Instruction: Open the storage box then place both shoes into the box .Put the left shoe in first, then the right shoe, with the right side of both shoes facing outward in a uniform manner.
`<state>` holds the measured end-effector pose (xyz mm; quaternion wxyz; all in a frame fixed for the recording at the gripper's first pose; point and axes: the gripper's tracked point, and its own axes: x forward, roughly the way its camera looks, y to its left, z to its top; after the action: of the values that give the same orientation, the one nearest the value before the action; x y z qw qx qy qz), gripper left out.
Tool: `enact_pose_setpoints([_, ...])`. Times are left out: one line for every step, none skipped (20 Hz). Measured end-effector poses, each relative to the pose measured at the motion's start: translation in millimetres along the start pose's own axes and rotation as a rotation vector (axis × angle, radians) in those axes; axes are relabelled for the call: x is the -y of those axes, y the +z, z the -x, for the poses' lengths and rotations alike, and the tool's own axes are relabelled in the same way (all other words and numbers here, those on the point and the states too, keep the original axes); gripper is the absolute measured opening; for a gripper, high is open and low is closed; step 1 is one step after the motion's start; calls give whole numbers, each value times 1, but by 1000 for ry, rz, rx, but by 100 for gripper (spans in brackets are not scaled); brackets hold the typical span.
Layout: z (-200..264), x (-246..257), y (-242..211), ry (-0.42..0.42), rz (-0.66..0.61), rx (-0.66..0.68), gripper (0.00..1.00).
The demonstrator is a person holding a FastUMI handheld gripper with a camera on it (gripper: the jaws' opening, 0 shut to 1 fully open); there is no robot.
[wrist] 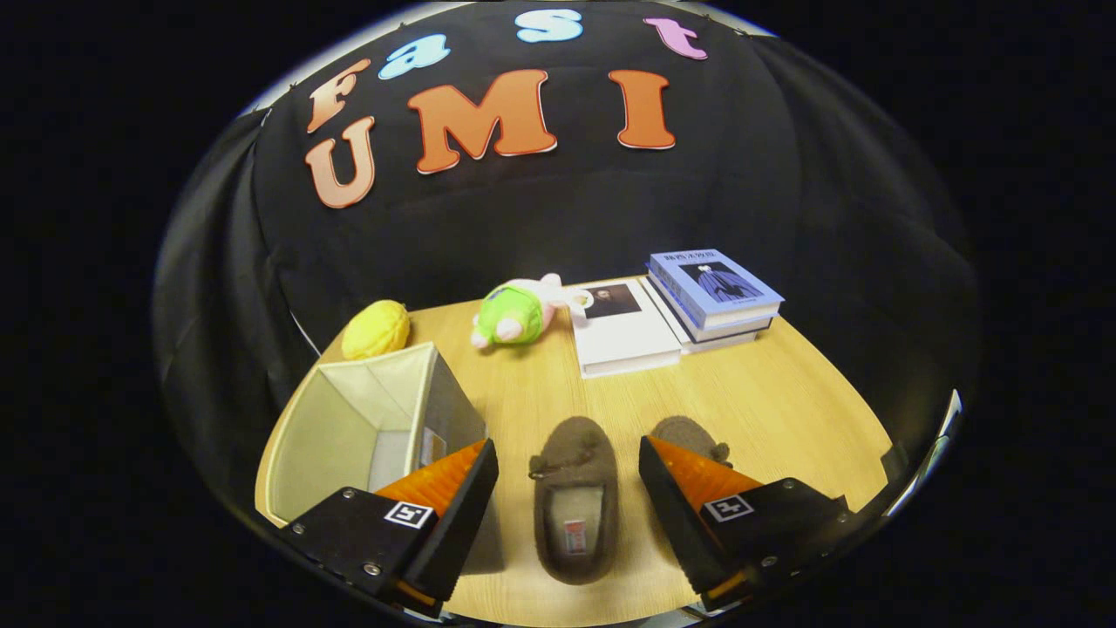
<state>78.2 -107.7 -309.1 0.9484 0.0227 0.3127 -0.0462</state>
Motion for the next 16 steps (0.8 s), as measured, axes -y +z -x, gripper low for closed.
enact_pose_setpoints([-4,5,-10,-14,13,-14,97])
enact_pose_setpoints([-8,10,-20,-25,20,-26,95])
enact_pose_setpoints([-11,11,-27,-29,21,-36,94])
enact_pose_setpoints([-15,11,-35,-26,16,-44,91])
enact_pose_setpoints([-19,12,-42,-22,14,-53,90])
enact_pose_setpoints([-21,13,-49,-24,13,-65,86])
enact_pose_setpoints([-24,15,-55,-26,16,-74,84])
enact_pose_setpoints([-27,18,-61,-30,19,-81,80])
enact_pose_setpoints([-31,18,-65,-32,20,-90,78])
enact_pose_setpoints([-35,20,-70,-31,16,-101,73])
enact_pose_setpoints([-38,22,-73,-36,11,-110,71])
enact_pose_setpoints([-42,25,-77,-42,6,-118,67])
enact_pose_setpoints([-46,28,-81,-49,-2,-128,63])
enact_pose_setpoints([-50,30,-85,-51,-14,-137,57])
enact_pose_setpoints([-54,32,-89,-50,-27,-147,54])
enact_pose_setpoints([-57,33,-94,-49,-40,-159,50])
